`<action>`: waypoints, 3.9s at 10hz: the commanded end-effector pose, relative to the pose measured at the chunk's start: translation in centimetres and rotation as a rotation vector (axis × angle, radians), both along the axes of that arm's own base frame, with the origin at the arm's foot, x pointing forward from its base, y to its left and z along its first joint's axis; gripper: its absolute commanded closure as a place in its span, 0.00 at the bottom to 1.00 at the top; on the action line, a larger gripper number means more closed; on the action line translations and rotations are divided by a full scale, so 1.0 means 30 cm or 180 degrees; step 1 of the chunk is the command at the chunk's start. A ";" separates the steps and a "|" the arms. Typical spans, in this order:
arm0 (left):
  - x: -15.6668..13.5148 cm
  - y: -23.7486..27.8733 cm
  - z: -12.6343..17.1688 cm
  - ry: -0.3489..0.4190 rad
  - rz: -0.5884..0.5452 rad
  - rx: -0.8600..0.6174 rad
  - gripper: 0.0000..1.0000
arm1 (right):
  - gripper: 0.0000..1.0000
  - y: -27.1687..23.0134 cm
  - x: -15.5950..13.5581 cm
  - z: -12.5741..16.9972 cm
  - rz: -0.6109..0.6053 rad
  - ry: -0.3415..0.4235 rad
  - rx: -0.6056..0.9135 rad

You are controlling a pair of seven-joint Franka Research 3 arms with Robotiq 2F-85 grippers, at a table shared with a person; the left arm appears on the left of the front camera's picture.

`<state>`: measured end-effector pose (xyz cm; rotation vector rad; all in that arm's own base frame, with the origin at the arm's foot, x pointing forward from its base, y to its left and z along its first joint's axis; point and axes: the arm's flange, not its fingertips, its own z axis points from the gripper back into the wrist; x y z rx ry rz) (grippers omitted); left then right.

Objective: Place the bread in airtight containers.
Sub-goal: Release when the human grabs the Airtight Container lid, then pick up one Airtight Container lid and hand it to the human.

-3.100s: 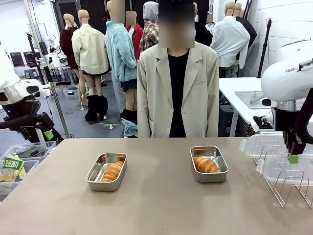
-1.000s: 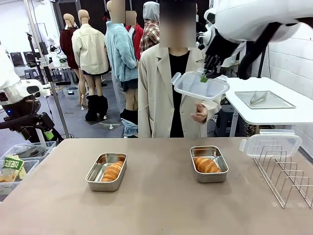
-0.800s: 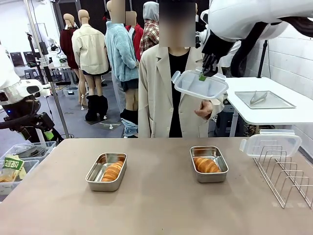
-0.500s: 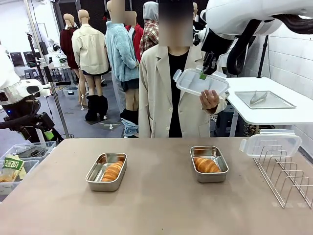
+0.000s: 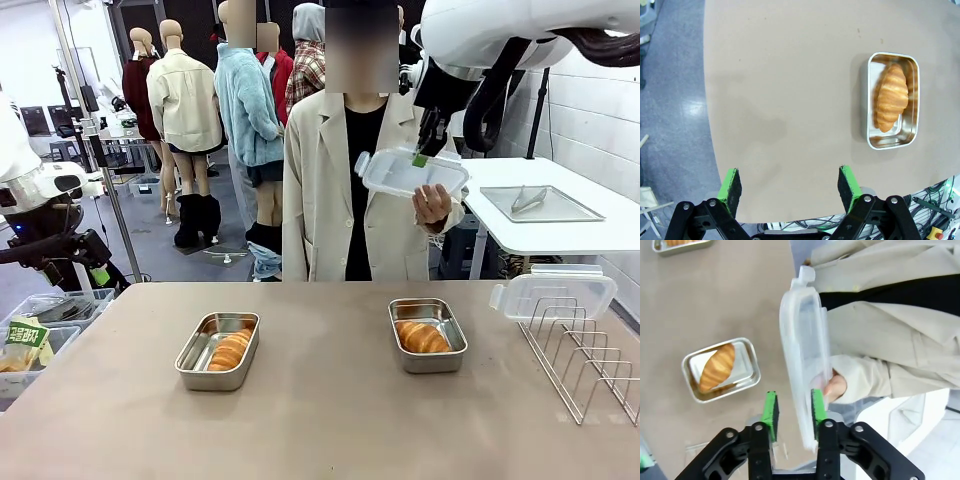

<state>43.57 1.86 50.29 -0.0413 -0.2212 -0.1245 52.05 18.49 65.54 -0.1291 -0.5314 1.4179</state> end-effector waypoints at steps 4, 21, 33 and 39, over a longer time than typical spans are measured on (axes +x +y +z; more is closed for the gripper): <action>0.000 0.006 0.002 -0.0005 0.0004 -0.0012 0.00 | 0.11 -0.258 -0.188 0.100 -0.0208 0.0592 -0.0338; 0.000 0.006 0.002 -0.0005 0.0004 -0.0012 0.00 | 0.11 -0.763 -0.056 -0.257 -0.0385 0.1230 -0.0355; 0.000 0.006 0.002 -0.0005 0.0004 -0.0012 0.00 | 0.11 -0.763 -0.056 -0.257 -0.0385 0.1230 -0.0355; 0.000 0.006 0.002 -0.0005 0.0004 -0.0012 0.00 | 0.11 -0.763 -0.056 -0.257 -0.0385 0.1230 -0.0355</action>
